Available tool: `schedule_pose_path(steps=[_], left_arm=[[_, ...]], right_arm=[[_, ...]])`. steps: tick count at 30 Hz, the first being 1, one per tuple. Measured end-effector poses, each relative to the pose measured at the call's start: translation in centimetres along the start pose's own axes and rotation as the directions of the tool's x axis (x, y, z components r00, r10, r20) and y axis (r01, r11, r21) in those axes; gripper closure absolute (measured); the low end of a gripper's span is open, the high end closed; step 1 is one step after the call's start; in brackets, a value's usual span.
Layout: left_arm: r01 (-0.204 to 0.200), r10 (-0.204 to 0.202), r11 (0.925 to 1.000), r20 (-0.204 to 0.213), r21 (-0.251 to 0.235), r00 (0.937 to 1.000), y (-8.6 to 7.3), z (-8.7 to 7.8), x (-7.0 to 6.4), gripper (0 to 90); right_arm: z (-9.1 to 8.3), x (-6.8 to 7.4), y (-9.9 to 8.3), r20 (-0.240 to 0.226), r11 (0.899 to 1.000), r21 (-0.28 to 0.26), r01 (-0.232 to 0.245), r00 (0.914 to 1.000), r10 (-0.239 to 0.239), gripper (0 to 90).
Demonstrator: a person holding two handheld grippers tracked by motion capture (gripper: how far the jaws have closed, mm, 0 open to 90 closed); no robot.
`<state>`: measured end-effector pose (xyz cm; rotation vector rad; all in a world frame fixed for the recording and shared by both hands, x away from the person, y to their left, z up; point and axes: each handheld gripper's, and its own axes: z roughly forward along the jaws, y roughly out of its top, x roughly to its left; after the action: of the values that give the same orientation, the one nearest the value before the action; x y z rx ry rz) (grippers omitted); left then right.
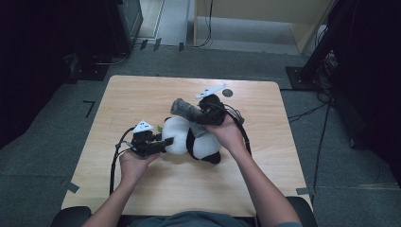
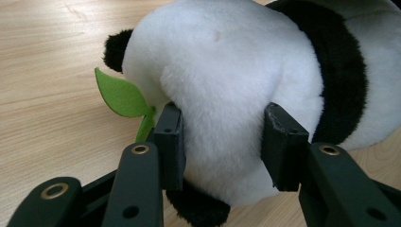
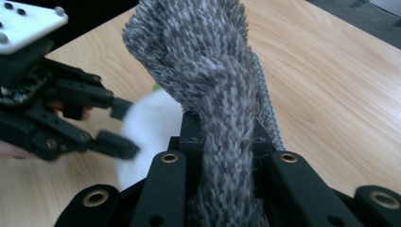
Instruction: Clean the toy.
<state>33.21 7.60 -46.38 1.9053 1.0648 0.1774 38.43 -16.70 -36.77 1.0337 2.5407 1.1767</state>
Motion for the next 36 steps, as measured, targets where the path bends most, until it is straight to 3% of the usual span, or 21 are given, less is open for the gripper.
schedule_pose_path(steps=[6,12,23,36], left_arm=[[-0.008,0.008,1.0,-0.006,0.0,1.0,0.0,-0.1,-0.1,56.4],[0.009,-0.009,0.9999,-0.011,0.008,0.9999,0.0,0.0,-0.1,56.4],[0.002,-0.002,0.9998,-0.024,0.019,0.9997,0.0,0.0,-0.3,57.1],[-0.005,0.005,0.9998,-0.031,0.018,0.9995,0.0,0.0,-0.4,57.9]], right_arm=[[3.6,2.0,1.4,-0.029,0.999,0.025,0.026,0.9993,-0.025,76.4],[6.1,3.2,1.2,-0.032,0.996,0.078,0.043,0.9987,-0.041,76.3],[5.6,3.8,-0.1,-0.039,0.995,0.073,0.062,0.9975,-0.06,76.4],[4.0,2.7,-2.5,-0.078,0.996,0.064,0.065,0.9951,-0.06,76.8]])
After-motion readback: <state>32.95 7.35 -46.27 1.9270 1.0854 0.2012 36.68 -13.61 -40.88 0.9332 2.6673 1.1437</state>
